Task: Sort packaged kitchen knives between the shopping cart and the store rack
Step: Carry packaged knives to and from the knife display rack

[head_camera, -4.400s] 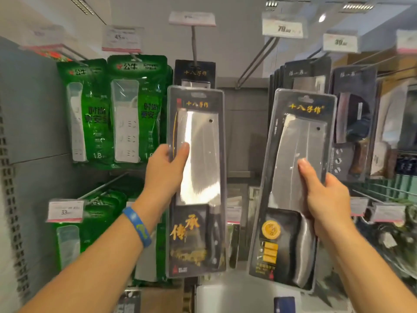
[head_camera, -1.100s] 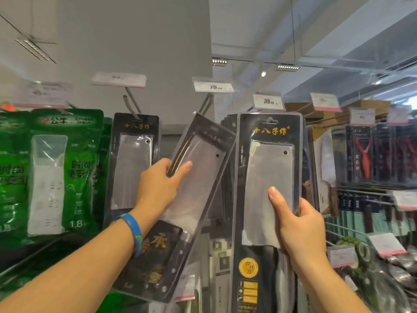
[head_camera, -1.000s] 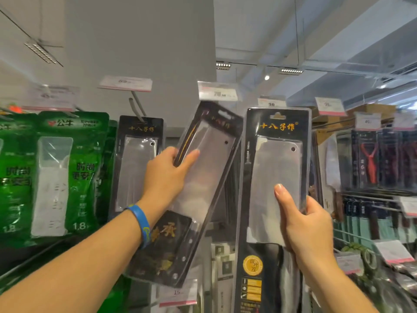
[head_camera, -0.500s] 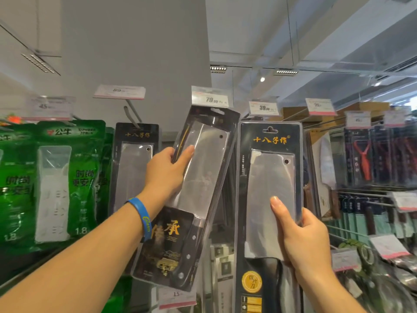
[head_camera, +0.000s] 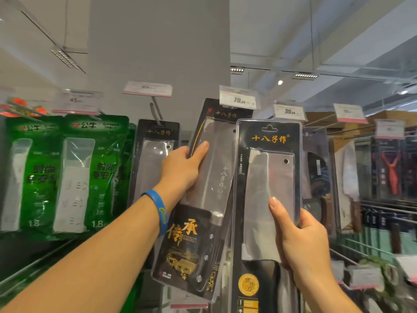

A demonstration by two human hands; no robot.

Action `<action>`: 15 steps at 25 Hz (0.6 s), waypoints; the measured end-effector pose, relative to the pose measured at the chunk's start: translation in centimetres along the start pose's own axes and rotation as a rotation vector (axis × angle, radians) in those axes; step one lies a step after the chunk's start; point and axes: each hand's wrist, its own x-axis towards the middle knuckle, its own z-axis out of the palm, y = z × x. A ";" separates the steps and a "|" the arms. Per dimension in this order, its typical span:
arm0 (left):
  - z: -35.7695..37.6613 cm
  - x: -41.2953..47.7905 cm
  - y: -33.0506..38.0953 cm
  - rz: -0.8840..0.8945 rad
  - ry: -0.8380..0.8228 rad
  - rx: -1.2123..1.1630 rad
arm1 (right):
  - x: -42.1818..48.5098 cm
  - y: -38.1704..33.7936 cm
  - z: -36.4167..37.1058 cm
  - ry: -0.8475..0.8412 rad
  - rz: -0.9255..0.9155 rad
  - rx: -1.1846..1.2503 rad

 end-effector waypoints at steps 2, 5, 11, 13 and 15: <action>-0.1 0.3 0.3 -0.023 -0.029 -0.011 | -0.1 -0.1 0.0 -0.005 -0.002 0.010; -0.4 0.5 0.7 0.035 -0.020 0.049 | -0.2 0.3 -0.2 -0.007 -0.003 -0.007; 0.1 -0.9 0.7 0.078 -0.109 0.105 | -0.9 0.4 -0.2 -0.011 0.003 -0.031; 0.8 -1.2 1.2 0.008 -0.119 -0.013 | -1.3 0.4 -0.8 0.002 0.000 -0.023; 0.7 -0.6 1.2 -0.053 -0.047 -0.087 | -1.4 0.3 -1.3 0.028 -0.008 -0.027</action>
